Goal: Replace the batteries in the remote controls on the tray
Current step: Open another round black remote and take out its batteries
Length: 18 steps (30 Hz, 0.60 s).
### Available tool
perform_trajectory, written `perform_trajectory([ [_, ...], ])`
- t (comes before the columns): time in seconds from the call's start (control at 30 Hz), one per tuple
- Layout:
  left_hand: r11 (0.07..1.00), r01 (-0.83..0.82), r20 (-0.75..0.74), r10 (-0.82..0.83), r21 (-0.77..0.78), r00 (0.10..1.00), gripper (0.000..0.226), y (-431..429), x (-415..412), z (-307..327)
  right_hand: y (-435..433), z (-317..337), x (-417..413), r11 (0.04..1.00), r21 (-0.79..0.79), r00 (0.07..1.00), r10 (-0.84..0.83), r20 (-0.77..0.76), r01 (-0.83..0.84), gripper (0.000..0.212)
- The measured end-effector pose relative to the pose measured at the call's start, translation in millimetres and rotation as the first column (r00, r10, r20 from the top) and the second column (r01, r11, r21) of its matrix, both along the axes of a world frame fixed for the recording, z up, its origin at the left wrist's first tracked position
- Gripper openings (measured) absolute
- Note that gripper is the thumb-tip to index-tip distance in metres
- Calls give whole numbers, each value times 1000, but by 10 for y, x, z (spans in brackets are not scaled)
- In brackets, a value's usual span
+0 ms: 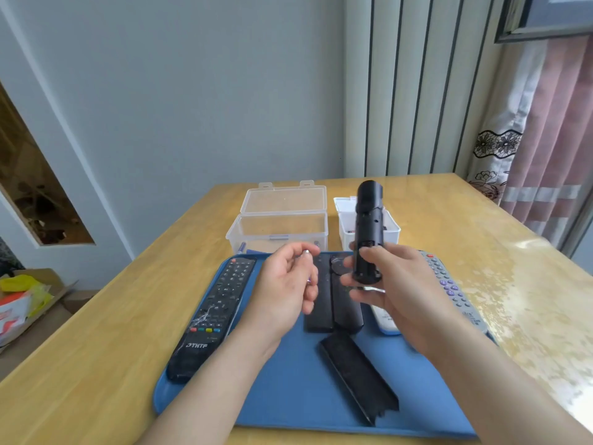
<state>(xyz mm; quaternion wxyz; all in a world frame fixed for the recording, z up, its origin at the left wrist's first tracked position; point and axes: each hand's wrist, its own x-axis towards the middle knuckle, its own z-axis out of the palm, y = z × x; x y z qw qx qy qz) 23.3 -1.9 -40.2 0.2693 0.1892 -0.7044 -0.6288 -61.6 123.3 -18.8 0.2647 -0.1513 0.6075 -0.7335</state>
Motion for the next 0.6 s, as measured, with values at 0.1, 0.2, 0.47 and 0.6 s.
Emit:
perform_trajectory([
  [0.1,992,87,53,-92,90,994,20,-1,-44,101,104,63,-224,997,-37,997,-72,16,72,19],
  [0.2,991,120,149,-111,-53,983,25,-58,-292,183,148,141,-497,992,7,992,-122,-15,122,27],
  [0.47,652,254,435,130,-715,891,30,-208,-1331,409,-68,261,-991,977,156,972,-111,-207,145,25],
  [0.6,566,351,484,99,-746,869,28,-270,-1663,398,-189,250,-1157,969,161,957,-144,-252,189,24],
])
